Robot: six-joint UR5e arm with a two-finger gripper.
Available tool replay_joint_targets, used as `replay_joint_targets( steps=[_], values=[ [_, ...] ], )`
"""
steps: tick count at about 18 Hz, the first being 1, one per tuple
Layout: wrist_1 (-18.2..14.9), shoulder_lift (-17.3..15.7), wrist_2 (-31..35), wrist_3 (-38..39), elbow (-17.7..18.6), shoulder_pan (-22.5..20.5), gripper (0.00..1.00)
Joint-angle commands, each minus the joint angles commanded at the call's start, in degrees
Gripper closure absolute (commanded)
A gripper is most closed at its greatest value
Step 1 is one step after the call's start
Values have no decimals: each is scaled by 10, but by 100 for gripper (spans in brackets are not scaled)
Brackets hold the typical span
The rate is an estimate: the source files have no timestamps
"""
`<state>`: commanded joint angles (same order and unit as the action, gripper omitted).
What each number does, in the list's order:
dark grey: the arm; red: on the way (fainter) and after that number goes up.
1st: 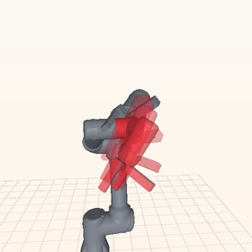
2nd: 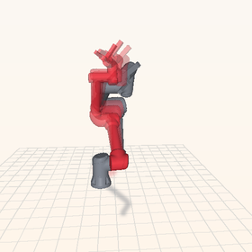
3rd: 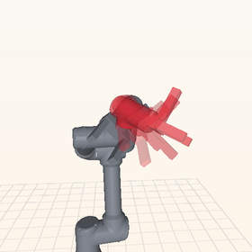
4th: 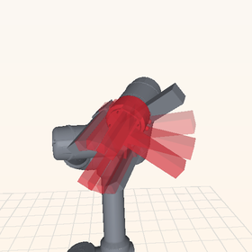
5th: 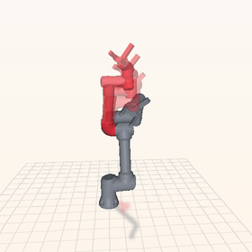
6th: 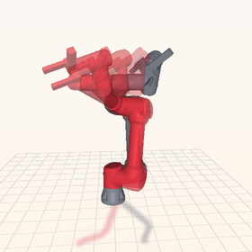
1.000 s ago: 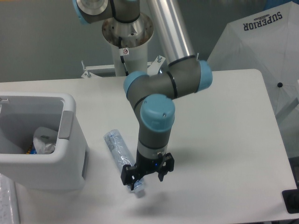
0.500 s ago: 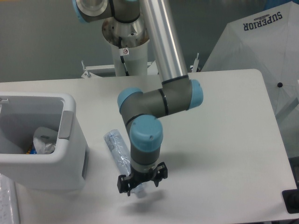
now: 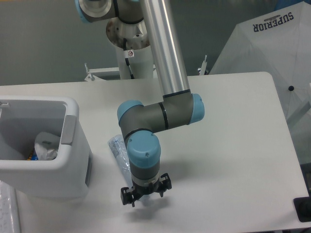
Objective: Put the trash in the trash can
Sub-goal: 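Position the gripper at the bottle's cap end and close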
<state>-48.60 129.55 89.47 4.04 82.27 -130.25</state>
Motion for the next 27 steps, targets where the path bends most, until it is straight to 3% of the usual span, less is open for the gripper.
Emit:
replay_joint_targets(
  steps=[10, 16, 25, 27],
  values=[
    [2, 5, 7, 4, 0, 7, 11],
    [2, 9, 21, 10, 0, 12, 29],
    [2, 7, 22, 15, 0, 13, 43],
    [1, 7, 23, 16, 0, 13, 52]
  ],
)
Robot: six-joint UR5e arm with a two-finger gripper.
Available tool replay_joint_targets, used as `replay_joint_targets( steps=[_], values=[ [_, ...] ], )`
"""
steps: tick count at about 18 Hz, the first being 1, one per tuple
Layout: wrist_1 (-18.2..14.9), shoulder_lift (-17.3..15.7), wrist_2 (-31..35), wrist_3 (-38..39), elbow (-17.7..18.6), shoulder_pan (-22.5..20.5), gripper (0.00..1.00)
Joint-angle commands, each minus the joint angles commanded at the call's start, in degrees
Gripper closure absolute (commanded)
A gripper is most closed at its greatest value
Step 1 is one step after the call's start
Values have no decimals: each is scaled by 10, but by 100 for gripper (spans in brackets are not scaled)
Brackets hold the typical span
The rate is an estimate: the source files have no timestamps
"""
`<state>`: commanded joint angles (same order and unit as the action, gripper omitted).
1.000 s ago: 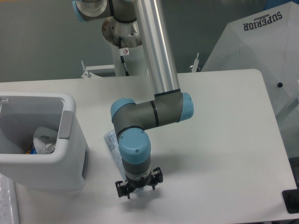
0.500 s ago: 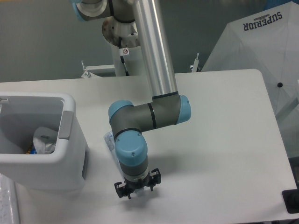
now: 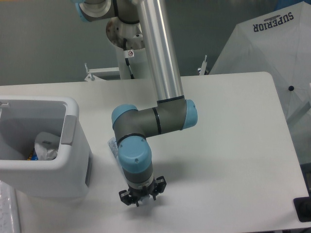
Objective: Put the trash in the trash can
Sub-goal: 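Position the gripper at the bottle's cap end and close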
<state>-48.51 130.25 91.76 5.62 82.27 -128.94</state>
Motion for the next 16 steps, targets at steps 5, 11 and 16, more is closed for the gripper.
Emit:
replay_joint_targets(
  steps=[5, 11, 16],
  values=[
    [0, -3, 0, 1, 1, 0, 60],
    [0, -4, 0, 1, 0, 0, 60],
    [0, -11, -3, -1, -1, -1, 62]
  ],
)
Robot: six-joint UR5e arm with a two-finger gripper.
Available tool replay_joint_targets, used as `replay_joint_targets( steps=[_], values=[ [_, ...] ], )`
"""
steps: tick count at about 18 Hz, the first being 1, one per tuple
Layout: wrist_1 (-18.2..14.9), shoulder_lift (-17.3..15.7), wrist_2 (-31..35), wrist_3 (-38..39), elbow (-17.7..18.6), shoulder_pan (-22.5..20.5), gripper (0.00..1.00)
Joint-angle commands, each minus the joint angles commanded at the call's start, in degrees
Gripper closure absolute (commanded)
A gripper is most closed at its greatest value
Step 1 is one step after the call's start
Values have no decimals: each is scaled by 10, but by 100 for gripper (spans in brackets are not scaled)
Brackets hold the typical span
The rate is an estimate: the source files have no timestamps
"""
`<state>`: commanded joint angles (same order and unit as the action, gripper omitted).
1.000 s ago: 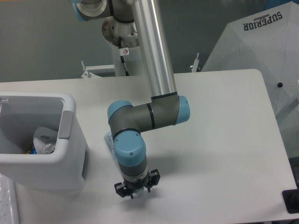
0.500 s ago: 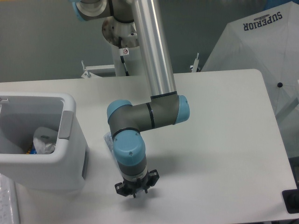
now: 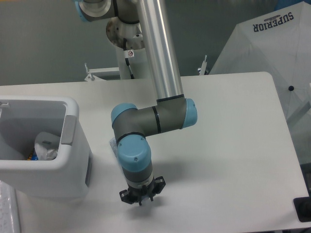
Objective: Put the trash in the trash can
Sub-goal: 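Position the gripper at the bottle's cap end and close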
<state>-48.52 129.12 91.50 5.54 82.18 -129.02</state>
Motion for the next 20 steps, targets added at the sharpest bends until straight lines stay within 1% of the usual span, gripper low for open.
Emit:
replay_joint_targets(
  steps=[7, 10, 13, 15, 17, 20],
  values=[
    [-1, -13, -4, -6, -8, -6, 63],
    [0, -32, -11, -6, -12, -16, 63],
    [2, -44, -52, 0, -44, -27, 63],
    [7, -48, -84, 12, -93, -33, 63],
    [7, -52, -107, 35, -129, -43, 63],
    [8, -73, -147, 37, -154, -55, 63]
  ],
)
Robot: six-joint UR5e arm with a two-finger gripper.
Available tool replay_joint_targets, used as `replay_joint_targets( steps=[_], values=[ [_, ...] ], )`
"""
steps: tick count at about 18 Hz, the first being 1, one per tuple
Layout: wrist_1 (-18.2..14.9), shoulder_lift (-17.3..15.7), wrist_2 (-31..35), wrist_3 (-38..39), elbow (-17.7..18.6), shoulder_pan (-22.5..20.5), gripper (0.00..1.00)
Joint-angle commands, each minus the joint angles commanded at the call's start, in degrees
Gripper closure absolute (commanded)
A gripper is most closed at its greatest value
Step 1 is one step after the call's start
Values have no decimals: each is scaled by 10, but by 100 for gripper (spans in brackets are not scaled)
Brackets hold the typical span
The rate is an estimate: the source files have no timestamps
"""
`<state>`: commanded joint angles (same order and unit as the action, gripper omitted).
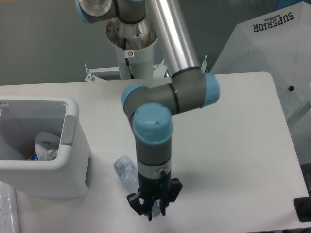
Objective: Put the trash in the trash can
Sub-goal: 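Lift the bottle and carry it over the white bin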
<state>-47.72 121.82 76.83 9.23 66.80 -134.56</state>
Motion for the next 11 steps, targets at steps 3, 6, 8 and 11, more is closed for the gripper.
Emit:
replay_joint_targets(
  steps=[3, 6, 8, 11],
  values=[
    [0, -27, -33, 1, -10, -12, 63],
    [1, -46, -65, 23, -46, -32, 63],
    [1, -51, -98, 29, -76, -48, 63],
    [11, -62, -122, 31, -91, -48, 63]
  ],
)
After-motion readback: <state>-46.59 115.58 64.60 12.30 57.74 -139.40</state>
